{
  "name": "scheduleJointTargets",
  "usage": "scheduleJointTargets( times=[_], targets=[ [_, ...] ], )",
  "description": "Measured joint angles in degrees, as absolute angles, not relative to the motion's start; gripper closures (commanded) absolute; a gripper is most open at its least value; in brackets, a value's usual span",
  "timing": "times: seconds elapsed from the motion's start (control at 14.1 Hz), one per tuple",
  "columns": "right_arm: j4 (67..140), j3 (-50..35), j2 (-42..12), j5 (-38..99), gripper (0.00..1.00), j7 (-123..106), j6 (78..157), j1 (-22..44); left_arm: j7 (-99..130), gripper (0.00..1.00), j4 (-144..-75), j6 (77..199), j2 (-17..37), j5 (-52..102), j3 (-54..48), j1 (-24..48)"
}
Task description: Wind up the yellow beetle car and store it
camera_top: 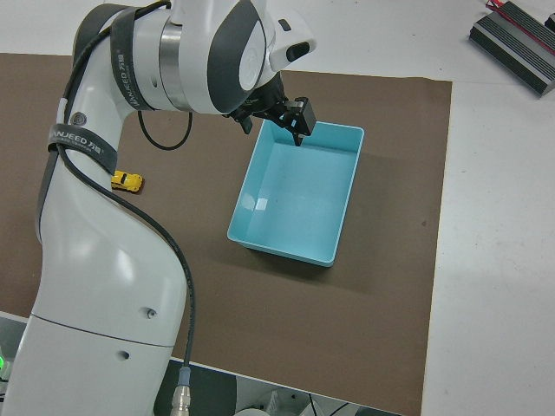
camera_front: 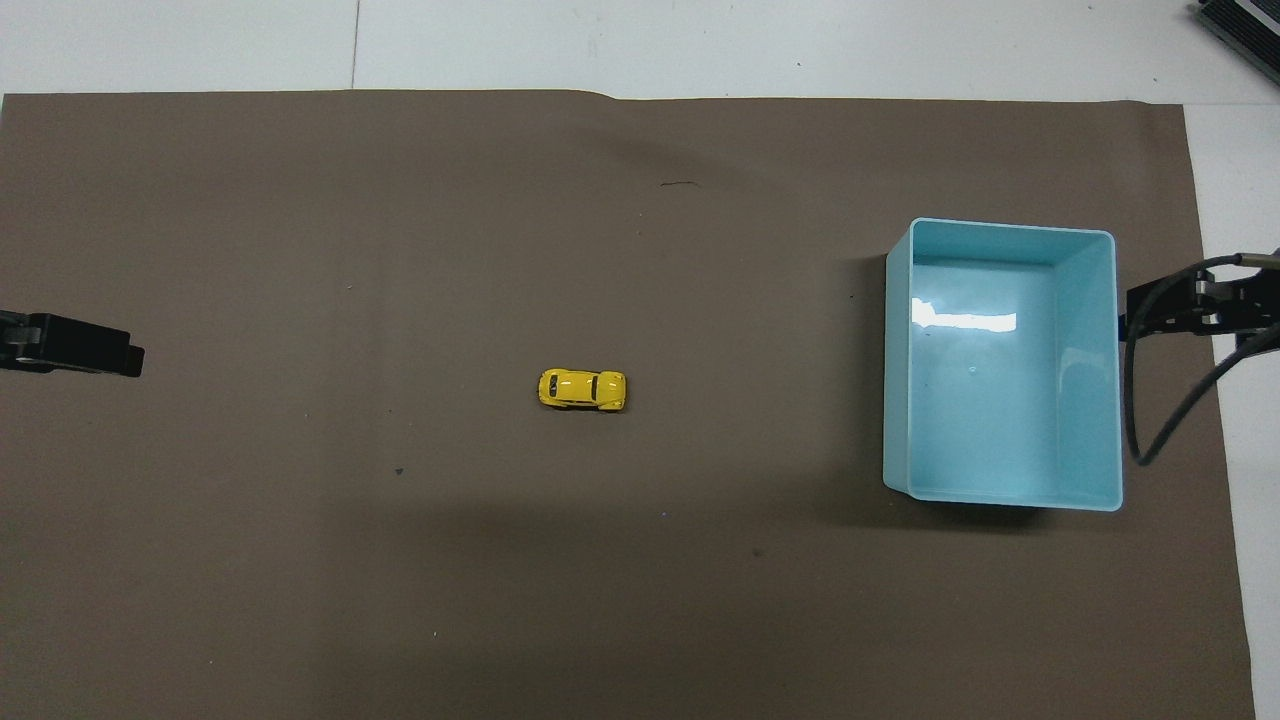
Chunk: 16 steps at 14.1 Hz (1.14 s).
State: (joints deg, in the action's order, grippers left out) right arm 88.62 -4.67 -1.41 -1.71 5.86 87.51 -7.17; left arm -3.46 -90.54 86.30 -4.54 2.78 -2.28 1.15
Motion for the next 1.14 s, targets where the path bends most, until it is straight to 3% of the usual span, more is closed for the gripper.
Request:
scheduleJointTargets(
  times=[1.14],
  targets=[
    [88.18, -4.68, -0.70, -1.77, 0.00, 5.19, 87.45, -7.08, 0.25, 0.00, -90.54, 86.06, -4.54, 2.78, -2.22, 1.14]
  ],
)
